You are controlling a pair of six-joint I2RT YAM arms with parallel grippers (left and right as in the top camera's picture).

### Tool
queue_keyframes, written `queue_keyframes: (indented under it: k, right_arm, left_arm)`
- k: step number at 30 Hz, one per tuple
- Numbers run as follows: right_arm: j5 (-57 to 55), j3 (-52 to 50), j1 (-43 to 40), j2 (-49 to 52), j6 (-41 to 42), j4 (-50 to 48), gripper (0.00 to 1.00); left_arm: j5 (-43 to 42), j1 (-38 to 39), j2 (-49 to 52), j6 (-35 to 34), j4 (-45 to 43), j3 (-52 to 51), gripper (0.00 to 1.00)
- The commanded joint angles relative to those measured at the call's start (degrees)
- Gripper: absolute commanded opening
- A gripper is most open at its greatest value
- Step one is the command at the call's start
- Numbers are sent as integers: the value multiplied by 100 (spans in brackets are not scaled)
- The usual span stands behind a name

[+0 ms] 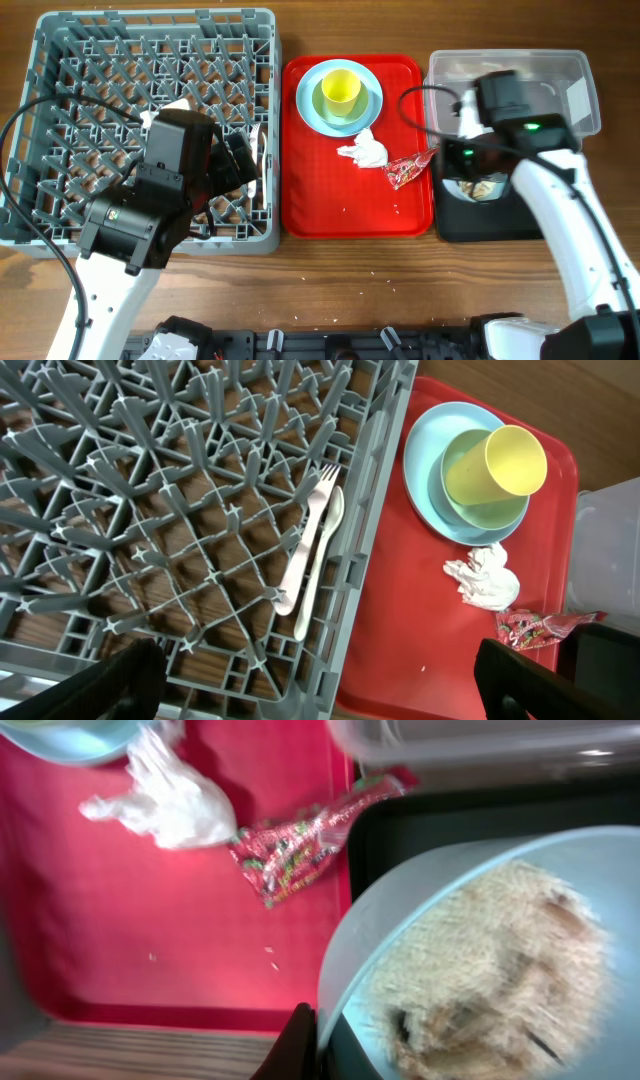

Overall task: Sort waste into correct bins and load items into the dishwasher rack
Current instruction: 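Lift the rice bowl and carry it over the black tray, then tip the bowl to dump the rice onto the black tray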

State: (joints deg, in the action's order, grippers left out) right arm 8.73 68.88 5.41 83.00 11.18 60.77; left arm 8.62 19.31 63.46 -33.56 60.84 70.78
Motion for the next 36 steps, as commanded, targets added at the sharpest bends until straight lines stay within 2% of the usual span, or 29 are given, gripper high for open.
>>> queue_keyframes:
  k: [1, 2, 4, 8, 13, 19, 22, 25, 29, 31, 36]
  right_arm:
    - [1716, -503, -1097, -68, -1049, -240, 4]
    - [2463, -852, -1744, -66, -1281, -476, 4]
    - [3032, -1266, -2374, -66, -1443, -780, 5]
    - [4033, -1788, -3073, -66, -1816, -1147, 4]
    - [4205, -1797, -3132, -61, -1875, -1123, 4]
    - [5152, -1797, -3132, -61, -2170, -1119, 4]
    - [5169, -1801, -3191, -61, -2232, -1082, 4]
    - [5182, -1801, -3713, 179, -2304, -1211, 4]
    - [6240, -1801, -4798, 675, -2625, -1152, 4]
    - [6623, -1801, -4861, 1067, -2918, -1008, 4]
    - [7764, -1838, -4865, 1711, -2896, -1139, 4]
  left_arm:
    - [-26, -48, -35, 7, -11, 59, 100]
    - [-24, -48, -35, 7, -11, 59, 100]
    - [-26, -48, -35, 9, -11, 59, 100]
    - [-24, -48, -35, 9, -11, 59, 100]
    - [-24, -48, -35, 7, -11, 59, 100]
    - [-26, -48, -35, 7, -9, 59, 100]
    - [-26, -48, -35, 9, -11, 59, 100]
    - [-26, -48, -35, 7, -11, 59, 100]
    - [-26, -48, -35, 7, -9, 59, 100]
    - [-26, -48, -35, 7, -11, 59, 100]
    - [-24, -48, -35, 7, -11, 59, 100]
